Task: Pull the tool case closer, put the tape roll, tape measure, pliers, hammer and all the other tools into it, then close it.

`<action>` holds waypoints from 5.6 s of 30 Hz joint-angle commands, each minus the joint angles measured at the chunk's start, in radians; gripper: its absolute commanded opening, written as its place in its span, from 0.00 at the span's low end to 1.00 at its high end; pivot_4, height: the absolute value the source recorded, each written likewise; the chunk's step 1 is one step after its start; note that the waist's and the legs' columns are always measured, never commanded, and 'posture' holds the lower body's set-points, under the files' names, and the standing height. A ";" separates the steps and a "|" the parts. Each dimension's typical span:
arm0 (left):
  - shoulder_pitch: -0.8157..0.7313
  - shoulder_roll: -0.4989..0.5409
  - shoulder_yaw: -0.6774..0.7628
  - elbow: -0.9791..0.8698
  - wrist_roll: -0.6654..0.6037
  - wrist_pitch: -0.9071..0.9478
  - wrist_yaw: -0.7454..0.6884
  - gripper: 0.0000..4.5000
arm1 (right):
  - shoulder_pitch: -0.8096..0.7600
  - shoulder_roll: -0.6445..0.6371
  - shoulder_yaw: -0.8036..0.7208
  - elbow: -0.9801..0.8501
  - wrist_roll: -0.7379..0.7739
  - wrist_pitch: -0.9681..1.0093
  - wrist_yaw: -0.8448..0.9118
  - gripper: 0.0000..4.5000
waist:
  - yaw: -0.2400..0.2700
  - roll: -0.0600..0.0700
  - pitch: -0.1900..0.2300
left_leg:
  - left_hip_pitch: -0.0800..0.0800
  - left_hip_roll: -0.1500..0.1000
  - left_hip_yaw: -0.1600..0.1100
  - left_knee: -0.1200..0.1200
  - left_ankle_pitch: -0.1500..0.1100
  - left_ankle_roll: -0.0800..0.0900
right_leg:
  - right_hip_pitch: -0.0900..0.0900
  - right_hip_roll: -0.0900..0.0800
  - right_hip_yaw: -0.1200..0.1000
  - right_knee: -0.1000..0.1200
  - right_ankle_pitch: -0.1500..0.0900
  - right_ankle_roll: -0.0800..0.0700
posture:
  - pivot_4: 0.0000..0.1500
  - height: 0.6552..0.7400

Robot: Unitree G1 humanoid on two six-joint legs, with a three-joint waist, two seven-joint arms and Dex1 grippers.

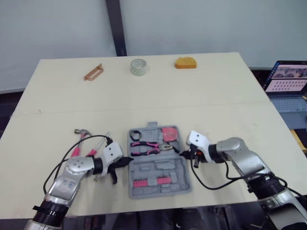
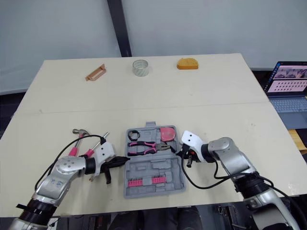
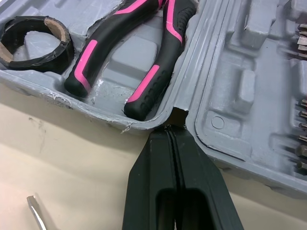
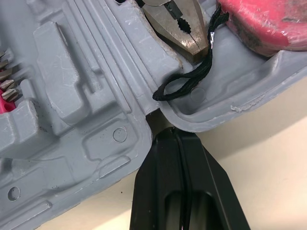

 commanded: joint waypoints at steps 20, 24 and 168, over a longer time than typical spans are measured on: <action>-0.021 -0.029 -0.015 -0.041 -0.009 -0.019 0.004 0.00 | 0.034 0.010 0.009 -0.089 0.010 0.039 0.016 0.00 | 0.000 0.000 0.000 | 0.000 0.000 0.000 0.000 0.000 0.000 | 0.000 0.000 0.000 0.000 0.000 0.000 | 1.00 1.00; -0.022 -0.031 -0.015 -0.042 -0.009 -0.020 0.005 0.00 | 0.035 0.009 0.011 -0.091 0.011 0.040 0.018 0.00 | 0.000 0.000 0.000 | 0.000 0.000 0.000 0.000 0.000 0.000 | 0.000 0.000 0.000 0.000 0.000 0.000 | 1.00 1.00; 0.348 0.220 0.790 0.096 -0.336 -0.009 -0.030 1.00 | 0.188 -0.192 -0.631 0.027 0.441 0.031 -0.052 0.99 | 0.000 -0.002 0.006 | -0.012 -0.014 -0.021 -0.003 0.011 0.002 | 0.002 -0.014 -0.019 -0.001 0.001 0.002 | 1.00 1.00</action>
